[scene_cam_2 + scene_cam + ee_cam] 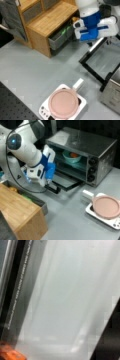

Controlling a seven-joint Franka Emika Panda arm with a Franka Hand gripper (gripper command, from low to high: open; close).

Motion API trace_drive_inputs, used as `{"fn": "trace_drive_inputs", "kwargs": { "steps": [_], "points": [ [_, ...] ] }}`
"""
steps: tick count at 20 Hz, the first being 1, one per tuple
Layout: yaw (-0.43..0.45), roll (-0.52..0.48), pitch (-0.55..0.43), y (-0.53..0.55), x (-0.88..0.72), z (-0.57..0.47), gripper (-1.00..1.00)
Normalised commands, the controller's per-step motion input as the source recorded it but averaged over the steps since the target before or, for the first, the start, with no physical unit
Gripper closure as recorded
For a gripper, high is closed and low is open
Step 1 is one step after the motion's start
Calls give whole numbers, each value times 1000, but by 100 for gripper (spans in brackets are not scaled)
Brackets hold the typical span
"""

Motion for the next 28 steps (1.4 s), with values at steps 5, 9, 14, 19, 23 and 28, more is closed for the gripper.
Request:
{"fn": "trace_drive_inputs", "kwargs": {
  "steps": [5, 9, 14, 19, 23, 28],
  "points": [
    [145, 53, 41, -174, 173, 115, -100],
    [140, 53, 74, -101, 139, 115, -100],
    [167, 57, 91, 100, 116, 99, -100],
    [232, 51, 69, 352, 170, 80, -100],
    [271, 109, 53, 251, 208, 65, -100],
    [304, 167, 39, 63, 167, 9, -100]
  ]
}}
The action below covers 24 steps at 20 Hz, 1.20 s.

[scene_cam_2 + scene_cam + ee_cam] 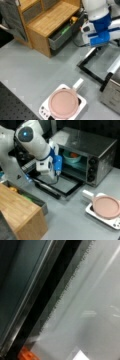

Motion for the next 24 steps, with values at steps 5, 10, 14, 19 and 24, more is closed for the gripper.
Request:
{"fn": "trace_drive_inputs", "kwargs": {
  "steps": [5, 10, 14, 19, 24],
  "points": [
    [341, 213, 74, 68, 100, 16, -100],
    [299, 282, 102, 183, 105, 18, -100],
    [223, 269, 104, 189, 142, 15, -100],
    [189, 208, 78, 268, 159, -6, -100],
    [155, 236, 15, 219, 160, -126, -100]
  ]
}}
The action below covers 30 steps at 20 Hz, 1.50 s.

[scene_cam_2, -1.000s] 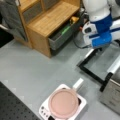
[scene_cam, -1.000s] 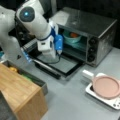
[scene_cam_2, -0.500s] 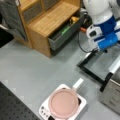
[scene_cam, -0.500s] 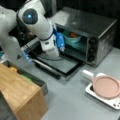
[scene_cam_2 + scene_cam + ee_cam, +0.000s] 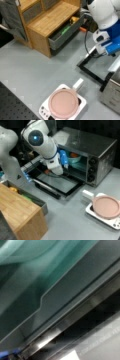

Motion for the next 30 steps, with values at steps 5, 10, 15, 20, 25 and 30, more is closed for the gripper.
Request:
{"fn": "trace_drive_inputs", "kwargs": {
  "steps": [5, 10, 15, 20, 25, 30],
  "points": [
    [102, 224, -11, 89, 111, -198, -100],
    [70, 197, -10, -25, -4, -178, -100],
    [20, 279, 1, -1, -52, -212, -100],
    [-2, 288, 2, 39, -73, -271, -100],
    [-33, 236, -16, 75, -98, -221, -100],
    [-79, 147, -26, 114, -134, -68, -100]
  ]
}}
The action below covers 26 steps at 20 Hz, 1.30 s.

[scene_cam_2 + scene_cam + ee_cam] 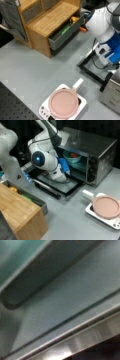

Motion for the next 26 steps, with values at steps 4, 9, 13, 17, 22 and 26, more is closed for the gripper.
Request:
{"fn": "trace_drive_inputs", "kwargs": {
  "steps": [4, 9, 13, 17, 22, 26],
  "points": [
    [-100, 89, -24, 125, -171, 13, -100],
    [-143, 61, -26, 154, -161, 51, -100],
    [-183, 42, -39, 226, -131, 48, -100],
    [-202, 17, -47, 228, -102, 20, -100],
    [-220, -11, -60, 216, -53, -14, -100],
    [-182, -40, -55, 95, -45, -29, -100]
  ]
}}
